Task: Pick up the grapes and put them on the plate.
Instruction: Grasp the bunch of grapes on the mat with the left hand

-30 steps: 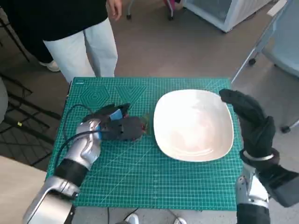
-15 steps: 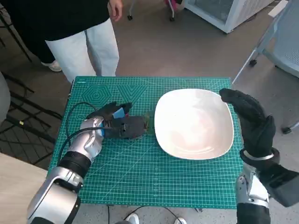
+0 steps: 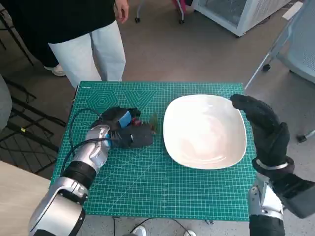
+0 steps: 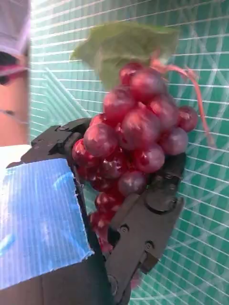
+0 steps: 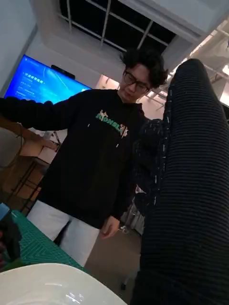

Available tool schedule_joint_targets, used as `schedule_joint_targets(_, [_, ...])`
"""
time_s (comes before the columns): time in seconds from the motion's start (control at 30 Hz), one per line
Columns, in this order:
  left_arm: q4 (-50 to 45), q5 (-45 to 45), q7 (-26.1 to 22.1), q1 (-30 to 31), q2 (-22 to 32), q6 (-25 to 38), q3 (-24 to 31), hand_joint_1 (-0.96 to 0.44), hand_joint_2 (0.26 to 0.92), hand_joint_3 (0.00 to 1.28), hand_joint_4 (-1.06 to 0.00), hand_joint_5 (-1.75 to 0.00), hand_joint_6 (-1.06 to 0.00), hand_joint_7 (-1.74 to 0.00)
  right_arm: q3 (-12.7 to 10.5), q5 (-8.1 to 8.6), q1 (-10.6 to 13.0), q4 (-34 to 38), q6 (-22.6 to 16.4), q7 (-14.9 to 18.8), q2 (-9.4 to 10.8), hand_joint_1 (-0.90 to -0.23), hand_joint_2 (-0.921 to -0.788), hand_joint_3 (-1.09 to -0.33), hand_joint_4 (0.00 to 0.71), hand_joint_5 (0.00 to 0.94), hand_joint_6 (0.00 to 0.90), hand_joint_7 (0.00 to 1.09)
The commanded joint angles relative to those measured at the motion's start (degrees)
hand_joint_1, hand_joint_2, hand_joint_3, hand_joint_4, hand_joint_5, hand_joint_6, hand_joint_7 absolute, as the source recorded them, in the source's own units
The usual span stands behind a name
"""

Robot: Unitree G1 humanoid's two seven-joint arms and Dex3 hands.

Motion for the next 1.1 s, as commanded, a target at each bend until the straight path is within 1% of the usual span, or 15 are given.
schedule_joint_targets(0.03, [-1.2,0.4,-0.6,2.6,-0.3,-0.5,-1.4,0.0,0.912,0.03,-0.81,-1.02,-0.62,-1.16,0.0,0.19,0.5,0.7,0.8,0.4,-0.3,-0.595,-0.921,-0.69,0.181,0.0,0.007,0.37])
schedule_joint_targets(0.27, [-3.1,-0.1,-1.1,3.1,0.5,-0.7,-1.5,0.0,0.92,0.03,-0.78,-1.07,-0.61,-1.18,0.0,0.3,0.2,1.1,0.8,0.5,-0.3,-0.596,-0.921,-0.69,0.181,0.0,0.007,0.37])
schedule_joint_targets(0.53, [-4.8,-0.3,-1.3,3.7,1.2,-1.1,-1.3,0.0,0.919,0.06,-0.73,-1.19,-0.61,-1.12,0.0,0.44,-0.1,1.4,0.9,0.7,-0.3,-0.596,-0.921,-0.69,0.181,0.0,0.008,0.37])
schedule_joint_targets(0.7, [-5.0,-0.2,-1.2,3.8,1.2,-1.0,-1.2,0.0,0.92,0.06,-0.72,-1.21,-0.61,-1.11,-0.1,0.51,-0.4,1.8,0.8,0.8,-0.2,-0.596,-0.921,-0.69,0.181,0.0,0.008,0.37])
schedule_joint_targets(1.1, [-4.0,0.2,-0.6,3.4,1.2,-1.4,-1.4,0.0,0.92,0.09,-0.67,-1.24,-0.59,-1.15,-0.2,0.59,-0.7,2.1,0.6,0.9,0.0,-0.597,-0.921,-0.693,0.18,0.0,0.006,0.37])
